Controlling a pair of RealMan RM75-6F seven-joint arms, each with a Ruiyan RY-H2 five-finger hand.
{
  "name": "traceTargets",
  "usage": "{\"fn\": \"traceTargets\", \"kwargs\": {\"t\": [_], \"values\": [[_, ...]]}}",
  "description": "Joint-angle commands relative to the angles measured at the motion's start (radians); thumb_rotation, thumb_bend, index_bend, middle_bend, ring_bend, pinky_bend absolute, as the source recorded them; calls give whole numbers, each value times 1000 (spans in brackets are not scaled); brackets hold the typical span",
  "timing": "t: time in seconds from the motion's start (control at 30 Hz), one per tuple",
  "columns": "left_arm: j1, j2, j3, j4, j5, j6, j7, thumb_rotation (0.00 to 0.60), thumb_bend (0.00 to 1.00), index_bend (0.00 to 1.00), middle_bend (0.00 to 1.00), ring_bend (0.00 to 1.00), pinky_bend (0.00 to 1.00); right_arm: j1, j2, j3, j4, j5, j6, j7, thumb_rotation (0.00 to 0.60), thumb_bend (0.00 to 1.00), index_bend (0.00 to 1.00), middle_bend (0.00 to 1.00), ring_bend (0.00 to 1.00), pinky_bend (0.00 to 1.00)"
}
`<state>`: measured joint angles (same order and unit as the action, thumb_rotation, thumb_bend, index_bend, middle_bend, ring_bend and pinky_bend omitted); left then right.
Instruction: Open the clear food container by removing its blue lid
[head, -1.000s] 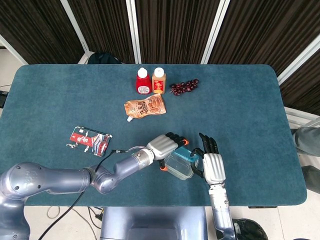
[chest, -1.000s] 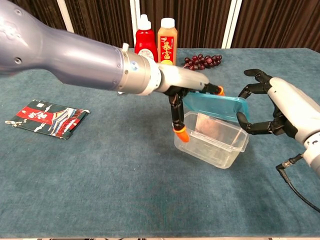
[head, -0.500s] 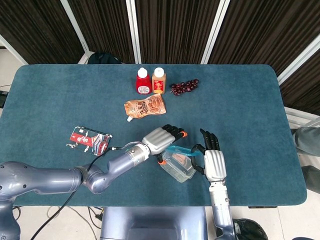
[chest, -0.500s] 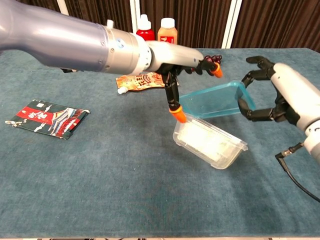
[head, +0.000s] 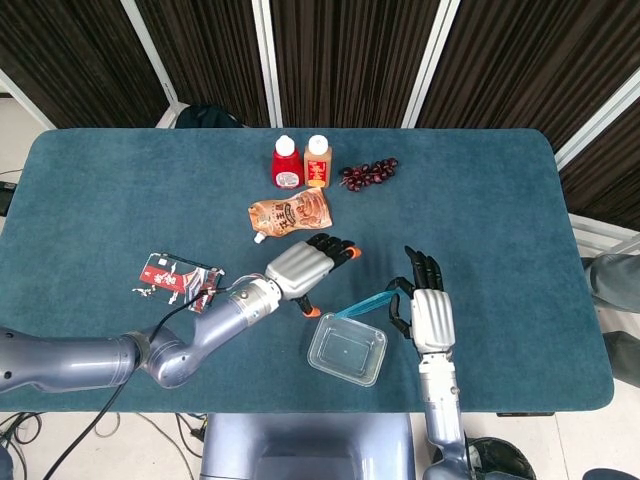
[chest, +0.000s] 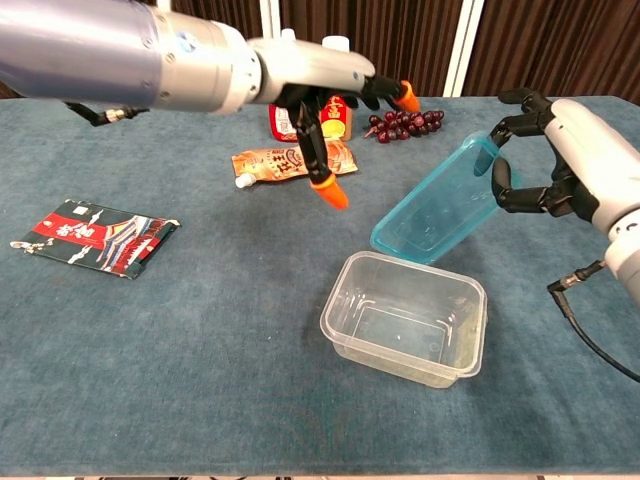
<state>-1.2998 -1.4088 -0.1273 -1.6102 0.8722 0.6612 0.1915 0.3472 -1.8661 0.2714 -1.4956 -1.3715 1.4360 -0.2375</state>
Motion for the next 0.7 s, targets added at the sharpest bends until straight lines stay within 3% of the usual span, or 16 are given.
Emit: {"fn": "traceTargets", "kwargs": {"t": [0.03,0.6,0.7], "values": [[16,20,-6,-18,13,14,-9,600,0,0,0,0,49,9,1,9,8,5,-5,-9,600,696,633,92,0,0],[157,190,-5,-137,103,109,-61,600,0,0,0,0,49,94,48,106,101,88,-53,-185,600,696,631,92,0,0],[184,216,-1,-157,124,125,-71,600,0,0,0,0,49,106,60,118,106,107,-62,-219,600,696,519,74,0,0]]}}
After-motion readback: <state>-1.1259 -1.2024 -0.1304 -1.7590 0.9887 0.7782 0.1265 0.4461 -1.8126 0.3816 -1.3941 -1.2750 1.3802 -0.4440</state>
